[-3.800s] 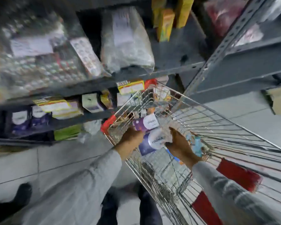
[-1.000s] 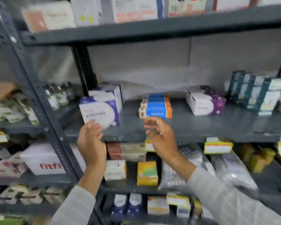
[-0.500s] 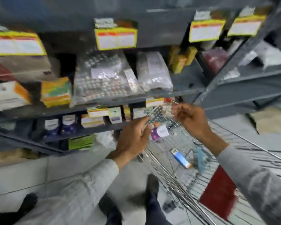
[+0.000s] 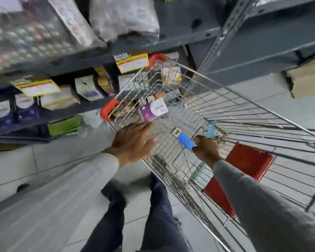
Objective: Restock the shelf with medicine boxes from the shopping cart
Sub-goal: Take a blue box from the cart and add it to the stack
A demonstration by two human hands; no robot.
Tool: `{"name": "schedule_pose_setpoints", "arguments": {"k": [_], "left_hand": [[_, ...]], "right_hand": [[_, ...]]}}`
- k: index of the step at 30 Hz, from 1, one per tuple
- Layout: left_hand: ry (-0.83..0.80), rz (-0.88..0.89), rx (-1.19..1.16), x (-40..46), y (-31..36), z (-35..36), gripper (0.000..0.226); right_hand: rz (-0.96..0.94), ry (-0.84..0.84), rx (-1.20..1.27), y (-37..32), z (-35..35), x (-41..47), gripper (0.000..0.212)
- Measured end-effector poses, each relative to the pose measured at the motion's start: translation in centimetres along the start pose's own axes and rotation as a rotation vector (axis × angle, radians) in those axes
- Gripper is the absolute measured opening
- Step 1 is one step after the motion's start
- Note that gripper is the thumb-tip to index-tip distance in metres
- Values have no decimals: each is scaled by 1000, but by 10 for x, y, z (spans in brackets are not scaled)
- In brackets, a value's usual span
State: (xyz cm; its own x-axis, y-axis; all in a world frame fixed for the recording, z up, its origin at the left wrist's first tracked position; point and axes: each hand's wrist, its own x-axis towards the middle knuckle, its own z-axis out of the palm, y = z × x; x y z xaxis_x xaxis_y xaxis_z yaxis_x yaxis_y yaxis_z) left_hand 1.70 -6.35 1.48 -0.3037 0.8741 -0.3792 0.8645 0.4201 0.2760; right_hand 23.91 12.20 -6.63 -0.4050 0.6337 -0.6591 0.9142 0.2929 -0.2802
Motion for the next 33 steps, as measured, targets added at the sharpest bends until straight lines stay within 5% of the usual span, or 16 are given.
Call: {"name": "schedule_pose_setpoints", "arguments": {"k": [10,16,25,33], "left_hand": [[91,27,-50,4,-9,16,65],[182,48,-59,4,-8,21,64],[124,15,-225,-11,0,-8,68],[601,64,-330,-78,-23,-152,56]], "right_hand": [[-73,167,-129,29,87,48,40],[-94,190,-184,28,85,55,28],[-283,295,-254,-25,-6,-22,28],[-484,565,-270,-144,-136,-175,53]]}}
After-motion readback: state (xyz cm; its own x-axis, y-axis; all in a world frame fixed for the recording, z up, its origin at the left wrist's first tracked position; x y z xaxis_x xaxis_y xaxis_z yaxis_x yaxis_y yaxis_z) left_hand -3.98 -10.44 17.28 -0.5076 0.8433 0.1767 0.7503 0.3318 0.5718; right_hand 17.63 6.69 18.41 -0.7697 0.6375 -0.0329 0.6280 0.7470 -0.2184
